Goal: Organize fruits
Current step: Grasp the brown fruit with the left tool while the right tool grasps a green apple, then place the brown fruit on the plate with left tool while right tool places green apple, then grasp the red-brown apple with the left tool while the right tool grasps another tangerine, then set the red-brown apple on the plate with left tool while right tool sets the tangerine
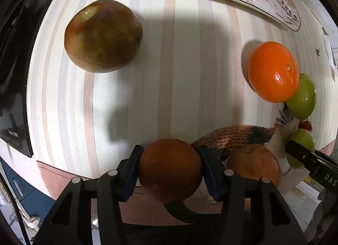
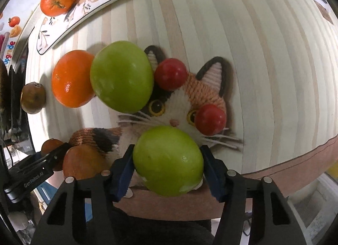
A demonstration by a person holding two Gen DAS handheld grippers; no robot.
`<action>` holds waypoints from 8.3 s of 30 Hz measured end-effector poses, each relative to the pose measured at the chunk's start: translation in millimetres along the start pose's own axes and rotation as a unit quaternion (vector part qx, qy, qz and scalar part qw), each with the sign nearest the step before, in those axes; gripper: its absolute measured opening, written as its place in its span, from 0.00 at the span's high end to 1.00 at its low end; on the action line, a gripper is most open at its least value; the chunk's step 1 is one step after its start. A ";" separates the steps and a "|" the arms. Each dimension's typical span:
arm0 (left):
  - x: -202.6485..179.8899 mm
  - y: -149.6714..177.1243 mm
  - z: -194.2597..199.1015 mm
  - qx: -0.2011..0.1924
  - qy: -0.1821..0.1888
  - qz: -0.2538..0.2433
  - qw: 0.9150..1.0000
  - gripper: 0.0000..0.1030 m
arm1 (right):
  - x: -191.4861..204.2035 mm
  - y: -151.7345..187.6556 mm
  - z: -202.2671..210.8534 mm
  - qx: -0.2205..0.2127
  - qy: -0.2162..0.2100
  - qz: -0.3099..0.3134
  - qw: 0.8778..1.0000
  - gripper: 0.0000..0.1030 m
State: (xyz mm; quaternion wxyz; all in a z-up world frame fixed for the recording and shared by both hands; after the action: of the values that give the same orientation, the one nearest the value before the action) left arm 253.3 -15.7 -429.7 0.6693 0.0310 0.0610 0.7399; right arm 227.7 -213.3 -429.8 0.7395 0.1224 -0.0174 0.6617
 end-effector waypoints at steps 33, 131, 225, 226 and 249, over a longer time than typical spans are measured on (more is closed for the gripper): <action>-15.5 -213.7 74.5 -0.028 0.034 0.027 0.999 0.51 | 51.9 -224.0 69.3 -0.087 0.010 0.069 0.994 0.40; -86.2 24.9 -2.3 0.029 0.060 -0.023 0.998 0.36 | -9.1 -37.2 70.5 -0.110 -0.031 0.005 0.993 0.11; -94.3 -172.9 57.1 -0.065 0.064 0.059 0.994 0.35 | 22.8 -269.4 96.9 -0.123 -0.003 0.107 0.987 0.36; -93.8 -173.3 58.8 -0.069 0.068 0.062 0.993 0.32 | 23.4 -269.6 96.7 -0.121 -0.006 0.106 0.987 0.34; -16.3 -130.2 153.0 -0.186 0.004 0.062 0.981 0.14 | 34.3 -183.9 156.3 -0.191 0.057 0.099 0.975 0.08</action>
State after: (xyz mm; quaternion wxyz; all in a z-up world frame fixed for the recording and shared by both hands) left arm 402.9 -11.9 -294.6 0.6158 -0.0931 -0.0771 0.7785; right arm 434.0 -229.1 -301.0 0.6799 -0.0615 -0.1136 0.7219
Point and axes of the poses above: each gripper's, at about its wrist camera, not at the fingertips, and z roughly against the way its jaws point, x to its left, y to its underside, the point moved 9 cm from there along -z, roughly the way its jaws point, and after that the axes turned 6 degrees about z, right-handed, at the moved point
